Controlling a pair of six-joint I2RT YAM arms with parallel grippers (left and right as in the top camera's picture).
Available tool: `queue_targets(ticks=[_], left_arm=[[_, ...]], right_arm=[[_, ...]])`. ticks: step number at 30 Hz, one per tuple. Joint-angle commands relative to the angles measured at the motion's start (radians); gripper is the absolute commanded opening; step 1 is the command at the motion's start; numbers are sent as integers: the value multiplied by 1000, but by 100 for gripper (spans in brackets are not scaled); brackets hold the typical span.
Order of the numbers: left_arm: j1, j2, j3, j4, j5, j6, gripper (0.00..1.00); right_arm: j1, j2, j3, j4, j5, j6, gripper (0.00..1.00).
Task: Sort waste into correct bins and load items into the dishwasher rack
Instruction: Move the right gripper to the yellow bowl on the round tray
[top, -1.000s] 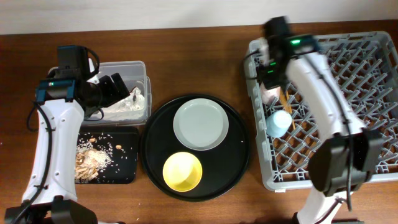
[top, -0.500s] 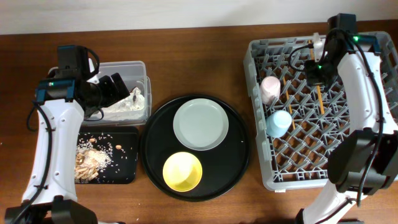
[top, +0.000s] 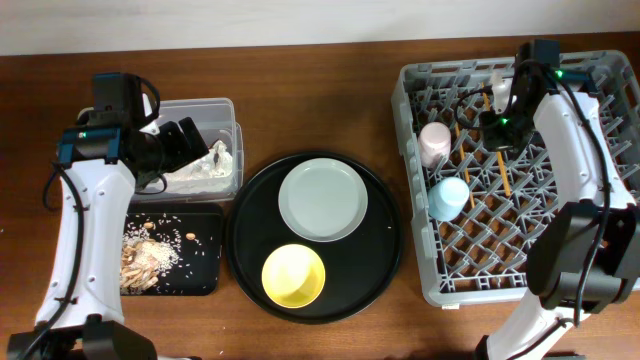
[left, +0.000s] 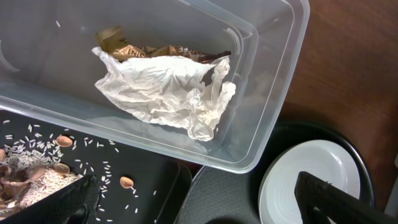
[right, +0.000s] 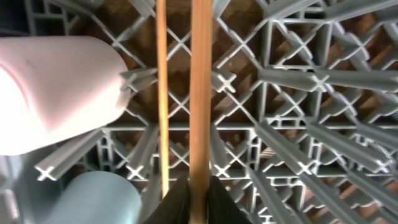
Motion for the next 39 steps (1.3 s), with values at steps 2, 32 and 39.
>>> queue_targets(ticks=[2, 32, 39], left_arm=[[2, -11, 16, -1, -7, 8, 99], [2, -11, 16, -1, -7, 8, 99], [2, -11, 16, -1, -7, 8, 99]], right_arm=[[2, -3, -7, -2, -32, 6, 30], [805, -3, -11, -316, -666, 14, 59], [1059, -3, -11, -204, -420, 287, 59]])
